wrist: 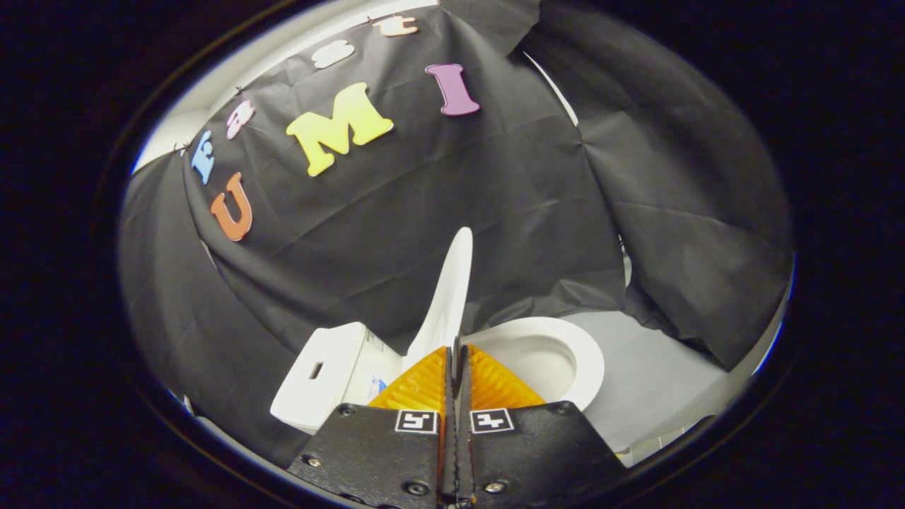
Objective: Open the toilet lid.
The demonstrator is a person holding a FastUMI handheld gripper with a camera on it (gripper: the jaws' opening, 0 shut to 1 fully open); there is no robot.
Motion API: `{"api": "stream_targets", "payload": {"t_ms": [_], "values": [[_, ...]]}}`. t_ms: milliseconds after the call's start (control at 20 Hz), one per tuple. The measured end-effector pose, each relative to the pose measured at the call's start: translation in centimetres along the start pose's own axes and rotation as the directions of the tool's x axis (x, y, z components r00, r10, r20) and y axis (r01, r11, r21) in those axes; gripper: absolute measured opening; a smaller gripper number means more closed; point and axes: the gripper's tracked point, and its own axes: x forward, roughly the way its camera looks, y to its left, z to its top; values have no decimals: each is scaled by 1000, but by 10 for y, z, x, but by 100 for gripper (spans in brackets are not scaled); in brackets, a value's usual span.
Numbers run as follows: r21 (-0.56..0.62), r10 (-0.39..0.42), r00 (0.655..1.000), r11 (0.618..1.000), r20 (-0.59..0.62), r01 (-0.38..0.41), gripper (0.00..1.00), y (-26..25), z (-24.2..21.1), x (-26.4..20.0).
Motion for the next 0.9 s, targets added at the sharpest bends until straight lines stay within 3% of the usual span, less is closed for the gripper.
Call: {"api": "stream_targets", "payload": {"t_ms": [900], "values": [[-203,-19,998,979,57,30,4,99,0,-7]]}}
